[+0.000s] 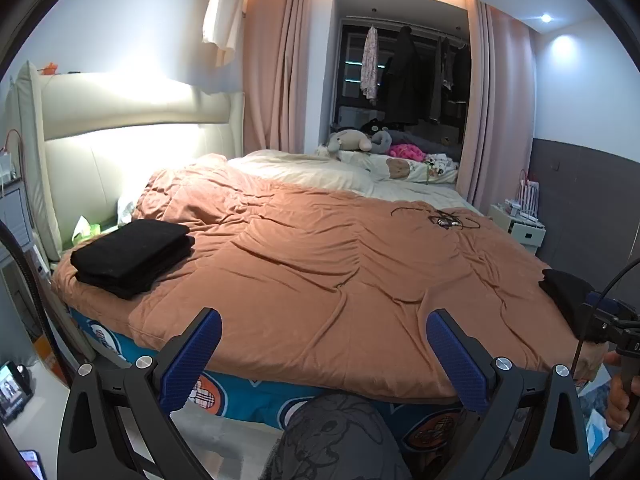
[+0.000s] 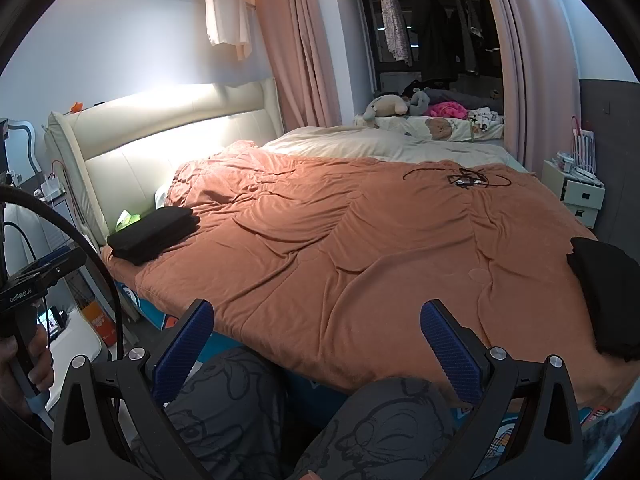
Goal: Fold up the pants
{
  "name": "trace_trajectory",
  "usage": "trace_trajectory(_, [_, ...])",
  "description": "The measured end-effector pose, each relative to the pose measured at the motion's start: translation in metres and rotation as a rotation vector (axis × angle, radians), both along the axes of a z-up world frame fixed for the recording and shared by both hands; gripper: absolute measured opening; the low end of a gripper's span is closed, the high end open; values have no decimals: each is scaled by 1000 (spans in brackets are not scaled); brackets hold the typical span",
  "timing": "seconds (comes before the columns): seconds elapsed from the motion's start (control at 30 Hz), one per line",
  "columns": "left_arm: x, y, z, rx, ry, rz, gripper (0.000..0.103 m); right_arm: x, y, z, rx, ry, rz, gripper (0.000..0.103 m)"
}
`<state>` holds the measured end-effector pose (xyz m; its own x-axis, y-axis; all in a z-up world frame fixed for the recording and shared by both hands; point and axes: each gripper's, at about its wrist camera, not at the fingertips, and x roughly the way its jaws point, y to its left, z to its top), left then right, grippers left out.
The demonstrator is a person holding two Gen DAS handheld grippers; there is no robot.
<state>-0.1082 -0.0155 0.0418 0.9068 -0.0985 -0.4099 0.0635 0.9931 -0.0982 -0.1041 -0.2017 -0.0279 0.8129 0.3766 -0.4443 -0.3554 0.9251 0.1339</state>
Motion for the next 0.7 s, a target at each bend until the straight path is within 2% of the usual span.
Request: trace_trajectory(0.7, [-2, 6, 1, -8, -7, 14, 103, -4, 5, 1, 10, 2, 9, 103])
